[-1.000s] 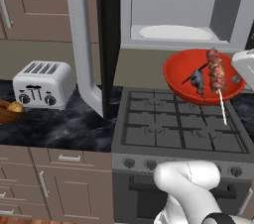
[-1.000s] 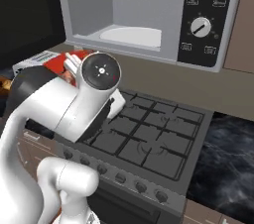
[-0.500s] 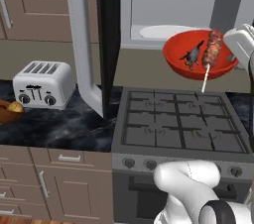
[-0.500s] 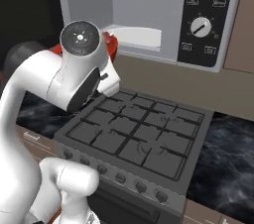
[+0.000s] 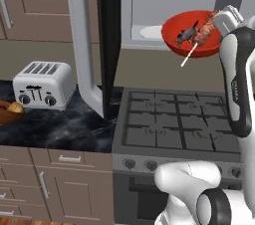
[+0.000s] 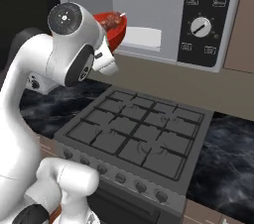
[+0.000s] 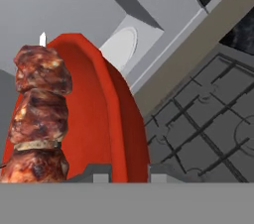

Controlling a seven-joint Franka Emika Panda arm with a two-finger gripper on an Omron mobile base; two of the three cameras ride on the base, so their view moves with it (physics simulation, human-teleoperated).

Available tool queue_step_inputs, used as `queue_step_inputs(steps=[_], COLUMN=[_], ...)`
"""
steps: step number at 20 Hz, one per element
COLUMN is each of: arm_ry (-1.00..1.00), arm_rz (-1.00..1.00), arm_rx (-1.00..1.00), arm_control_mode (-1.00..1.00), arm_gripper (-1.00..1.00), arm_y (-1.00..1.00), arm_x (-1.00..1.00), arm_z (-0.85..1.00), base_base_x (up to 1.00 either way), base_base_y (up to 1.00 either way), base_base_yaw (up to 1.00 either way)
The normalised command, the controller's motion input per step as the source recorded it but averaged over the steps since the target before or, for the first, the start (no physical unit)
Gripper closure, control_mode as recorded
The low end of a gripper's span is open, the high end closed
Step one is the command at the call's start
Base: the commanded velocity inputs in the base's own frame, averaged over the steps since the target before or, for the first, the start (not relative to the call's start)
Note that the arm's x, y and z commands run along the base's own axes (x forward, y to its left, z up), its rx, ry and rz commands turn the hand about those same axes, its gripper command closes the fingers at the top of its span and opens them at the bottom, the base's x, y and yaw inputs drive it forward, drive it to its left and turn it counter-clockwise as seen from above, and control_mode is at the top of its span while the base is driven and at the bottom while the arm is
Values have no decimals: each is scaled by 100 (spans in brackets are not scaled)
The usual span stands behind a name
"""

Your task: Place the bowl containing the kebab skewer and fish in the microwave. Close the microwave door and press the start button to microwave the meal.

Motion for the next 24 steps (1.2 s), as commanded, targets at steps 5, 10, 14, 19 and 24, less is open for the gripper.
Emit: queue_step_inputs(steps=[5, 10, 14, 19, 24], arm_ry=[0, 0, 0, 0, 0], arm_rz=[-13, -10, -8, -10, -10], arm_rx=[1, 6, 11, 20, 16], arm_control_mode=[-100, -100, -100, -100, -100], arm_gripper=[100, 100, 100, 100, 100], arm_y=[0, -2, -6, -7, -2], arm_x=[55, 55, 55, 53, 50], arm_z=[22, 7, 0, 0, 0], base_base_x=[0, 0, 0, 0, 0], base_base_y=[0, 0, 0, 0, 0], base_base_yaw=[0, 0, 0, 0, 0])
